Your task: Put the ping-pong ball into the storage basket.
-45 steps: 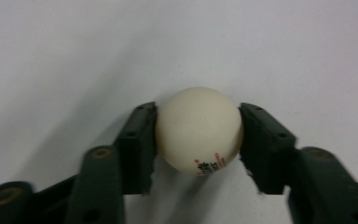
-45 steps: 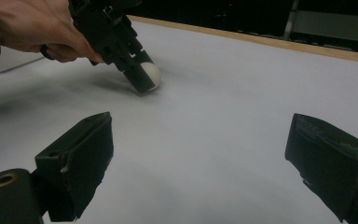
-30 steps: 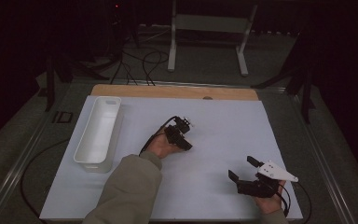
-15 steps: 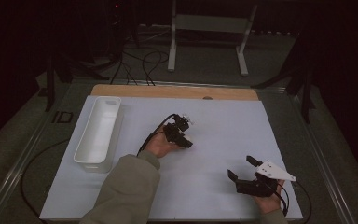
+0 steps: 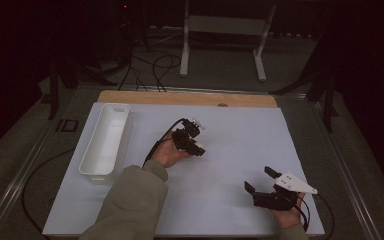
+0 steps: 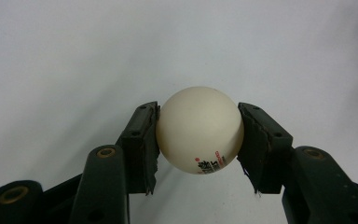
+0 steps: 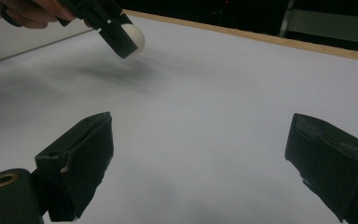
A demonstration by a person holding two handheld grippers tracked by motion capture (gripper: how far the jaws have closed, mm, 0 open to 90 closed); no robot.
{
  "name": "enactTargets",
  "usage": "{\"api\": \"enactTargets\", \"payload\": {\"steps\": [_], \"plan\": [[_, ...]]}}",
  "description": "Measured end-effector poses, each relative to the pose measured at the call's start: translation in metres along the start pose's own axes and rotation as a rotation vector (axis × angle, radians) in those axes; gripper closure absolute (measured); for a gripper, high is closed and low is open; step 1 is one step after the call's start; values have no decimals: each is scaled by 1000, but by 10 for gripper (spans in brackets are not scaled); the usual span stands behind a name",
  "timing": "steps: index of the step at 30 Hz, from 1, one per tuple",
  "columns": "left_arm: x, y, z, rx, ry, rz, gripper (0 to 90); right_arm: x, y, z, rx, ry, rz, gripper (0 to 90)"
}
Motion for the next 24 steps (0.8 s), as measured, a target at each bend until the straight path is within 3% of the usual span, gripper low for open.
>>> {"api": "enactTargets", "payload": {"steps": [24], "plan": [[-14, 1, 29, 36, 28, 30, 514, 0, -1, 0, -3, -5, -2, 72]]}}
Point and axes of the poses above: each handheld gripper's, and its own axes: z roughly backward along the jaws, y roughly out of its top, x roughly to its right, the point moved 5 cm from there along -z, roughly forward along the jaws, and after that the axes turned 13 degrees about y, right-handed, at the moved point
